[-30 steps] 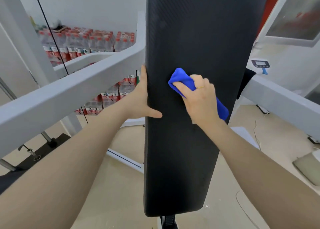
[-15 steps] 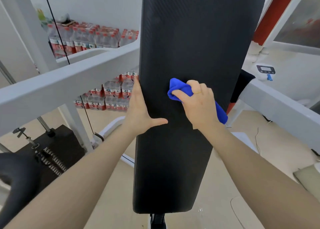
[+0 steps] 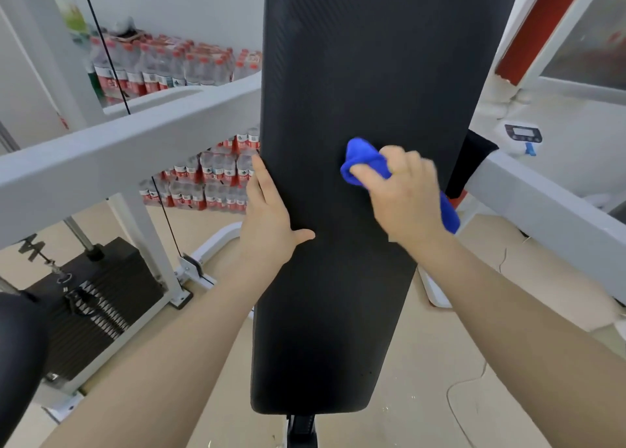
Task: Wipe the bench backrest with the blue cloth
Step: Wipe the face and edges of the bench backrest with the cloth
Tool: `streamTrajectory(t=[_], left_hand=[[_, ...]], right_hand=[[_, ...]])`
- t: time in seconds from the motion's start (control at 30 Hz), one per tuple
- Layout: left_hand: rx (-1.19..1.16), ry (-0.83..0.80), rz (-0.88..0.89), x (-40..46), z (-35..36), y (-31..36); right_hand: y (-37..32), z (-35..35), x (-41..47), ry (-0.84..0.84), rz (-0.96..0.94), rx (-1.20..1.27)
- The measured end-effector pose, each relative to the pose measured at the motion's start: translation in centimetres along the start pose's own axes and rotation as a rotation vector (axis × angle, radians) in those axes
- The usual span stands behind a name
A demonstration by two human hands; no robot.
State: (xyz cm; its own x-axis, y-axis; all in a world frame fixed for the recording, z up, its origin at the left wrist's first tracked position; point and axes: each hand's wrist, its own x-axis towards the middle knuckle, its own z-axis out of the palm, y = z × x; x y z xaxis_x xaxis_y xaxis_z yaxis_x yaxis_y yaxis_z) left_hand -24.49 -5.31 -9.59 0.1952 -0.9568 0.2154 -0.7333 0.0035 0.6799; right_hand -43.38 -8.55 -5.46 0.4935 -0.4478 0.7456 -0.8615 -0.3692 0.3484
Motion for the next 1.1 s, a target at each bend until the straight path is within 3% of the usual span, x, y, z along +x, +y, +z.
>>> streamTrajectory(t=[0.2,0.33,0.4,0.53,0.67,0.8,0.97,1.03,1.1], left_hand=[[0.009,-0.008,-0.041,0.0,0.0,0.5],[-0.013,0.016,-0.045,-0.3,0.3,0.4],[-0.027,0.016,-0.060,-0.6,0.5,0.7],[-0.043,0.010,-0.116,-1.0,0.6,1.3],[-0.053,0.032,-0.155,-1.4,1.0,1.5],[-0.041,0.065,-0.182,-1.7,1.3,1.6],[0.028,0.050,-0.220,-3.1,2.1,3.2],[0.033,0.073,-0.242,-3.9,3.1,4.7],[0.013,0.090,-0.271,-4.4,4.0,5.6]], right_hand=[[-2.0,1.3,-3.1,-0.052,0.069,0.056],[-2.4,1.4,-6.9,-0.239,-0.161,0.065],[-1.0,0.6,-6.1,-0.254,-0.261,0.024],[2.3,-0.6,-1.8,-0.097,0.006,-0.073],[0.7,-0.3,-3.0,-0.098,0.217,0.028],[-0.7,0.3,-6.7,-0.276,0.088,0.091],[2.8,-0.7,-4.9,-0.319,-0.232,0.035],[4.7,-1.4,-2.9,-0.258,-0.174,0.021],[5.8,-1.9,-1.6,-0.194,0.011,0.063]])
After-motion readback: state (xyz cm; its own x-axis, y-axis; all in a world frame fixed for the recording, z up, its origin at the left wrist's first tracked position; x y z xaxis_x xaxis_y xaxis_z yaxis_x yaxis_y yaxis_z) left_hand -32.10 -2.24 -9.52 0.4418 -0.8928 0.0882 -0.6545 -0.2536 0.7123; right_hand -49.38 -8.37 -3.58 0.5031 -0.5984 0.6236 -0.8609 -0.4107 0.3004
